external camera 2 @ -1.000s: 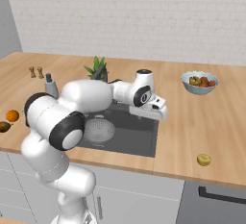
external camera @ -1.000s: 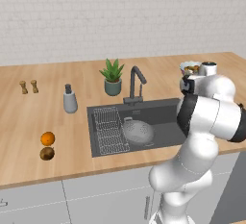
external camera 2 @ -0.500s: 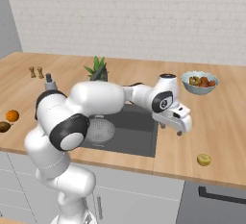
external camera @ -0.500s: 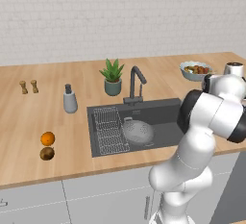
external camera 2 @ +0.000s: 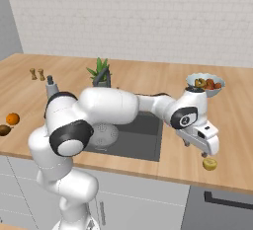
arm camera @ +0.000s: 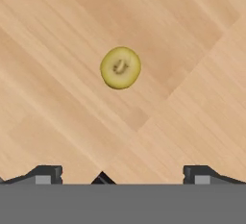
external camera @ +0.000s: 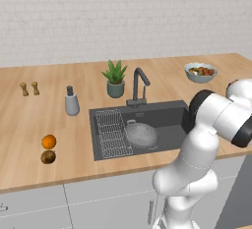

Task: Put the colander in the sink, put the orange, pear, kiwi in the colander, and turn on the sink faucet and pour water over the colander.

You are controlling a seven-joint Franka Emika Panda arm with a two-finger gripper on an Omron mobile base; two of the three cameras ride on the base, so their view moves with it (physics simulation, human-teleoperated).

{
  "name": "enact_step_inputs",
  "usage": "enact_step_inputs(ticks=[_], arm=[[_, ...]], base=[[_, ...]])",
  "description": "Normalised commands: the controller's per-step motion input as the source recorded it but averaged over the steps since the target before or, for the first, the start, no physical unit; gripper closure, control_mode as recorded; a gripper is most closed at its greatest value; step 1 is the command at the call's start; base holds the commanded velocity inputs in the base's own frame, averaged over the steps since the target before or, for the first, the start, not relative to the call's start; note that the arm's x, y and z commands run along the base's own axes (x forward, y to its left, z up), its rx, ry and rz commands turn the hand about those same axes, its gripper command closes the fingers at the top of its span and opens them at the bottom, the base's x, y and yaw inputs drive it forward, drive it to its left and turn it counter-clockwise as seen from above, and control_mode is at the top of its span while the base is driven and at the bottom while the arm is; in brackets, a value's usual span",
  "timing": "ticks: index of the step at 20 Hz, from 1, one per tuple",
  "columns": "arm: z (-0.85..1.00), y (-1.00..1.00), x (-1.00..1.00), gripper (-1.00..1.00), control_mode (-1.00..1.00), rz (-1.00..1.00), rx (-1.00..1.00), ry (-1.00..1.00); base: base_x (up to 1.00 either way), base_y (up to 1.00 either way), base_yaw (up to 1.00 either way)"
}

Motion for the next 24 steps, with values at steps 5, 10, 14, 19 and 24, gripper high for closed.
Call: enact_step_inputs(ticks=[5,10,14,19,24], arm=[[-0.05,-0.19,-0.14,-1.00,-1.00,-0.01,0.00,0.00],[-0.16,0.00,0.00,-1.00,-1.00,0.00,0.00,0.00],[-0.39,0.00,0.07,-1.00,-1.00,0.00,0.03,0.00],[-0.32,-0.12,0.22,-1.00,-1.00,0.02,0.05,0.00],[-0.15,-0.25,0.19,-1.00,-1.00,0.02,0.05,0.00]], base=[[0.00,0.00,0.00],[0.00,0.00,0.00],[0.00,0.00,0.00],[0.00,0.00,0.00],[0.00,0.00,0.00]])
